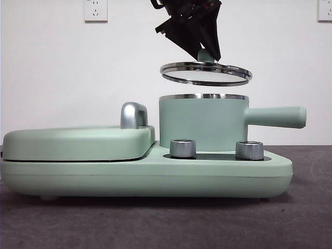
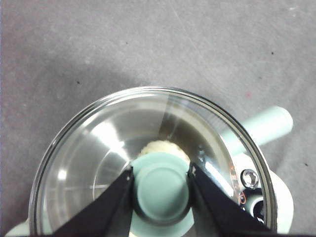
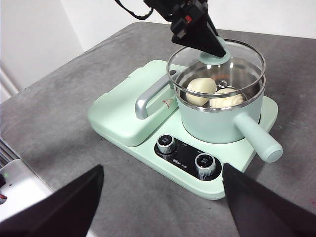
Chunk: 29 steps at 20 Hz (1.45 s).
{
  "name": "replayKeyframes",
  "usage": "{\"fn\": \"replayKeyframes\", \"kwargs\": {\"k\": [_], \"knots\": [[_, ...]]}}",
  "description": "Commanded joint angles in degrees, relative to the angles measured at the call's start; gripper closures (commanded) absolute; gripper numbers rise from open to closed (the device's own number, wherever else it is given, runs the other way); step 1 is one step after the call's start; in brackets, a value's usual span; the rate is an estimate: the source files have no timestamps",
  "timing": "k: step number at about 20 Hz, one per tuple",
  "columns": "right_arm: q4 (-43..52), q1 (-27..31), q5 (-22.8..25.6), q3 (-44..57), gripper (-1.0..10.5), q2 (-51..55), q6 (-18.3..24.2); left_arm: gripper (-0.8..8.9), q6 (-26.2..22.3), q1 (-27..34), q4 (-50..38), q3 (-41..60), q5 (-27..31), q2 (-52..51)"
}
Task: Put the buns in a small steamer
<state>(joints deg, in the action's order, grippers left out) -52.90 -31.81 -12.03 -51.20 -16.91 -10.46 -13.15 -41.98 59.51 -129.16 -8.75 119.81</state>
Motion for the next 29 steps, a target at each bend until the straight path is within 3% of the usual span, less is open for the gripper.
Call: {"fn": "replayKeyframes", "kwargs": {"k": [1,17,29], "knots": [[0.6,-0.3,-0.2,-0.5,5.7,-0.1,0.4,7.95,-1.0,-0.3,-2.1,-2.3,-0.1,1.7],[0.5,-0.3,0.0,-0.5,5.7,-0.1,0.2,7.96,-0.7,1.8,1.0,-2.3,0.0,5.3],[0.5,-0.3,0.0,-0.5,5.7,-0.1,-1.0,7.73,3.1,1.8,1.3,-2.3,-0.9,6.6]]}}
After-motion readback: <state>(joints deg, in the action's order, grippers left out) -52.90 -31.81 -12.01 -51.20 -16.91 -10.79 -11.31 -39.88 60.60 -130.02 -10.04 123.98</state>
